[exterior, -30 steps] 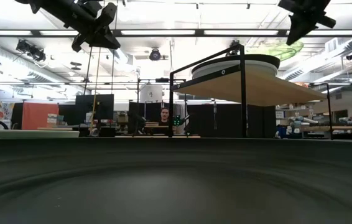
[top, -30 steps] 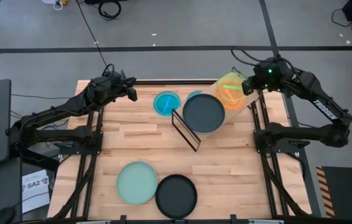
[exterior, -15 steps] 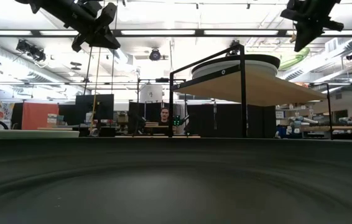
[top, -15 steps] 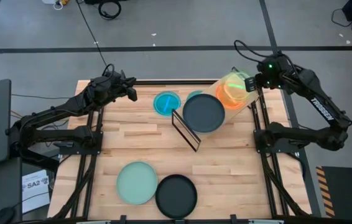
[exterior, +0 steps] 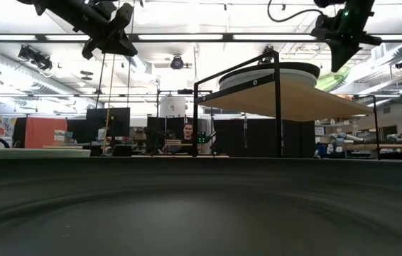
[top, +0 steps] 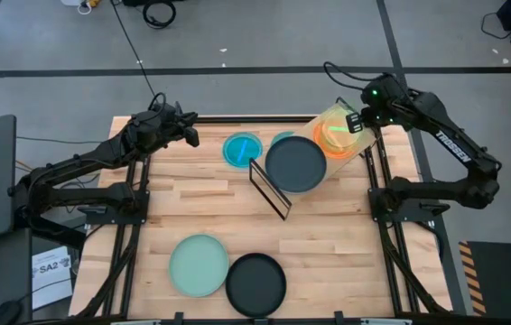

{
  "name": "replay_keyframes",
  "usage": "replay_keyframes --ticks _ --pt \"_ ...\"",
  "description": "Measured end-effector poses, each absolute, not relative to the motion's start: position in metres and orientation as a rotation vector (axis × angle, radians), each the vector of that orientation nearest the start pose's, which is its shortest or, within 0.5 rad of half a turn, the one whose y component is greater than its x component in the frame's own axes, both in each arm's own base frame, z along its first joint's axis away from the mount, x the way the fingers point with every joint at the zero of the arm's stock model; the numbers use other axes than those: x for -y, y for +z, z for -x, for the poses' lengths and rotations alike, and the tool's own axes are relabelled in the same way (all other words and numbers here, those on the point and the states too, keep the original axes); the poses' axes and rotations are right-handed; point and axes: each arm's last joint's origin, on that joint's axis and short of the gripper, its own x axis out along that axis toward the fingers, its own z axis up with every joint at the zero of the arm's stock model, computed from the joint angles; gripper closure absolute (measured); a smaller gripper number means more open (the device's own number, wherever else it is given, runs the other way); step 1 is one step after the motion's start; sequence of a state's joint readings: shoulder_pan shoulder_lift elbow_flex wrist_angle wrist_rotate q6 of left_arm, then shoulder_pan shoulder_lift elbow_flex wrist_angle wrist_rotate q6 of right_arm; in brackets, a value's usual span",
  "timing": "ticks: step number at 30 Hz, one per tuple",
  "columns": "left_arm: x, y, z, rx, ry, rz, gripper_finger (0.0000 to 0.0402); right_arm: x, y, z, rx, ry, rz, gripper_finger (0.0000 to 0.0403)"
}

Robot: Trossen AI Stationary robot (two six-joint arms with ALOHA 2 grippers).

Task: Place and stack plates onto a shelf
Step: Stack the small green plate on top of the transparent small orange plate on the shelf, then stack the big gray plate on top of the big black plate on the shelf

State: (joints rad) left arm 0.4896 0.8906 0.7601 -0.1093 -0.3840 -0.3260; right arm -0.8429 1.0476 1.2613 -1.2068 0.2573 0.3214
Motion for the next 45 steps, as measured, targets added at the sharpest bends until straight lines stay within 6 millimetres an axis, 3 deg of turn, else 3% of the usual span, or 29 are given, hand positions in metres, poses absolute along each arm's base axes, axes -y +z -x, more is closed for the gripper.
replay_keyframes --ticks 17,45 --pt "-0.102 0.314 -0.168 -0.103 0.901 0.316 0.0349 0.144 0.351 -0.118 -0.915 -1.162 -0.576 0.039" --pt "-0.102 0.314 -0.168 -0.103 0.902 0.316 0.0349 0.144 0.351 -0.118 -0.916 -1.169 -0.571 0.0297"
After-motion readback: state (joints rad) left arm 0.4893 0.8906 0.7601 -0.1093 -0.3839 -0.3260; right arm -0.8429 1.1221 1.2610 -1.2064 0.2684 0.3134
